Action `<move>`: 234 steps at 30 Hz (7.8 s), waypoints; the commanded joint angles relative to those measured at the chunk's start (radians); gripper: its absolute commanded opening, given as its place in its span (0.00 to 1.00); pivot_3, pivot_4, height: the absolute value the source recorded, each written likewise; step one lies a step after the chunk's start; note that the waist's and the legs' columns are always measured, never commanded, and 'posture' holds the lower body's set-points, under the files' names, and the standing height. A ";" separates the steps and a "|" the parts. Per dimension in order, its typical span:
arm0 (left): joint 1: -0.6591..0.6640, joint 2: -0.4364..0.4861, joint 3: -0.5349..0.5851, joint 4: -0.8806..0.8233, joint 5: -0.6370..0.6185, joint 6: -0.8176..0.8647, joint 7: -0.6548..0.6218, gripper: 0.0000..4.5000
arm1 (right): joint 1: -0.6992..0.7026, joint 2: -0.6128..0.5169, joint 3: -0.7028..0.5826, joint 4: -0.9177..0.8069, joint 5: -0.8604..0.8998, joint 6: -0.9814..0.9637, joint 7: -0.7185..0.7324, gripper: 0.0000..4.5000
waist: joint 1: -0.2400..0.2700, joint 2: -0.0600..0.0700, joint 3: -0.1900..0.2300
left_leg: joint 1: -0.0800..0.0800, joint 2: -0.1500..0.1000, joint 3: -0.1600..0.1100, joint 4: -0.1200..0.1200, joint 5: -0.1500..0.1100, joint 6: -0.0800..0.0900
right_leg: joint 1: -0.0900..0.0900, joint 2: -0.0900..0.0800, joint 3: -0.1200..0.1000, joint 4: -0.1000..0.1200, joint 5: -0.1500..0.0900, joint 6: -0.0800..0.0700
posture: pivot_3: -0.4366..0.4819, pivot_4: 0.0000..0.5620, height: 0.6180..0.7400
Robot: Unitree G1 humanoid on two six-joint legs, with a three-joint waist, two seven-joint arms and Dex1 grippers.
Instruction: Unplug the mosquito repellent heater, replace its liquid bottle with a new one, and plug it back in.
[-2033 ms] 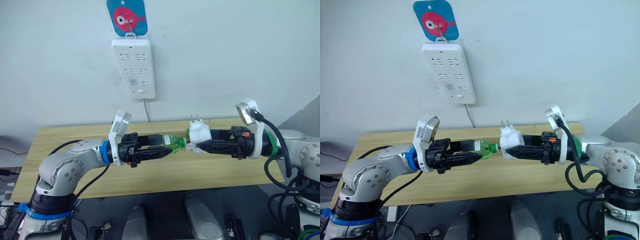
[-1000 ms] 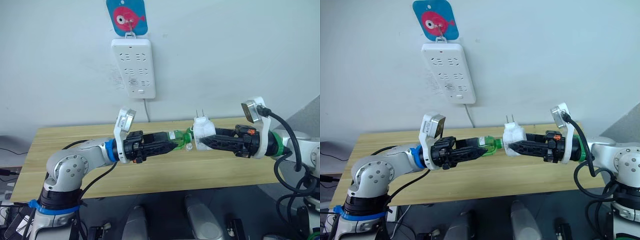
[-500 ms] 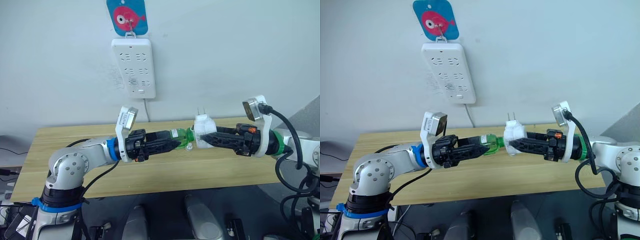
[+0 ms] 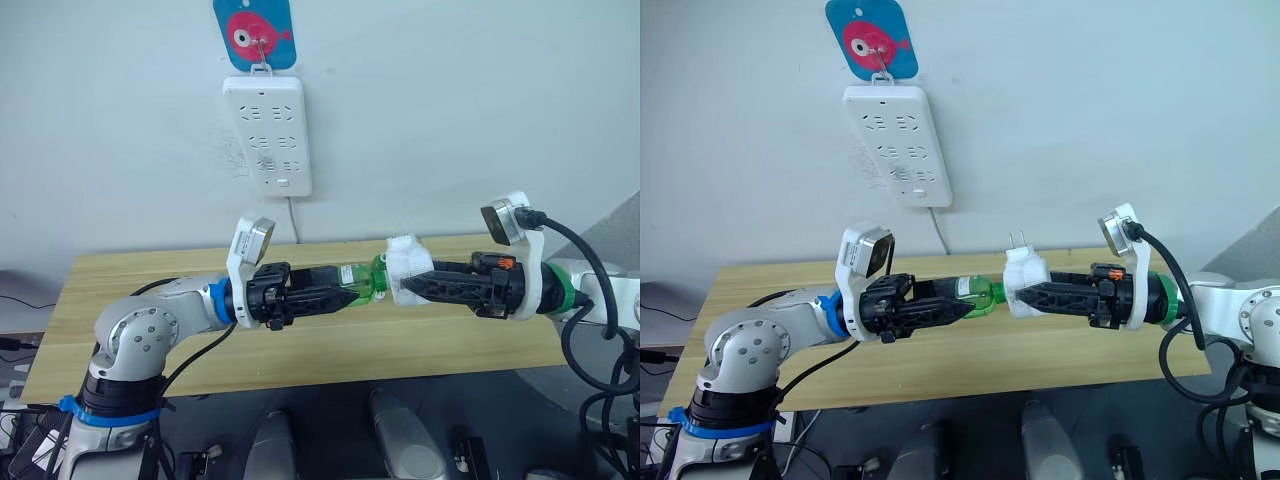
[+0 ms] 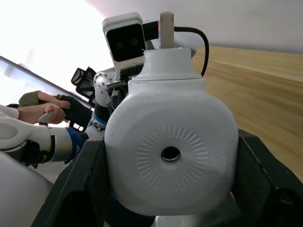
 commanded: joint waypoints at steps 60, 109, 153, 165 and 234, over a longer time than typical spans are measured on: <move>-0.076 -0.063 -0.046 0.016 0.072 -0.084 -0.065 0.51 | 0.155 -0.206 0.045 0.031 -1.026 -0.661 0.549 0.00 | 0.025 -0.001 0.000 | -0.002 -0.001 0.000 0.002 0.000 0.000 | -0.002 0.000 0.000 0.001 0.000 0.001 | 0.20 0.44 1.00; -0.072 -0.079 -0.123 -0.008 0.195 -0.164 -0.112 0.51 | 0.011 -0.064 0.050 -0.097 -0.812 -0.324 0.331 0.00 | 0.017 -0.001 0.000 | -0.002 -0.001 -0.001 0.002 0.000 0.000 | 0.000 0.000 0.000 0.002 0.000 0.001 | 0.18 0.43 1.00; -0.015 -0.043 -0.280 -0.020 0.543 -0.538 -0.264 0.51 | -0.008 -0.075 -0.007 -0.134 -0.475 -0.126 0.238 0.00 | 0.015 0.000 0.000 | -0.001 -0.001 -0.001 0.002 0.000 0.000 | 0.000 0.000 0.000 0.002 0.000 0.001 | 0.19 0.44 1.00; -0.009 -0.044 -0.264 0.009 0.561 -0.542 -0.252 0.51 | -0.013 -0.070 -0.029 -0.133 -0.449 -0.123 0.243 0.00 | 0.015 0.000 0.000 | -0.001 -0.001 -0.001 0.002 0.000 0.000 | 0.000 0.000 0.000 0.002 0.000 0.001 | 0.19 0.44 1.00; -0.004 -0.433 0.072 0.124 -0.361 -0.022 0.629 0.51 | 0.168 0.564 0.027 -0.241 -0.063 -0.690 -0.617 0.68 | -0.013 0.003 -0.003 | -0.001 -0.001 -0.002 0.003 0.000 0.000 | 0.001 0.000 0.000 0.003 0.003 -0.004 | 0.15 0.40 1.00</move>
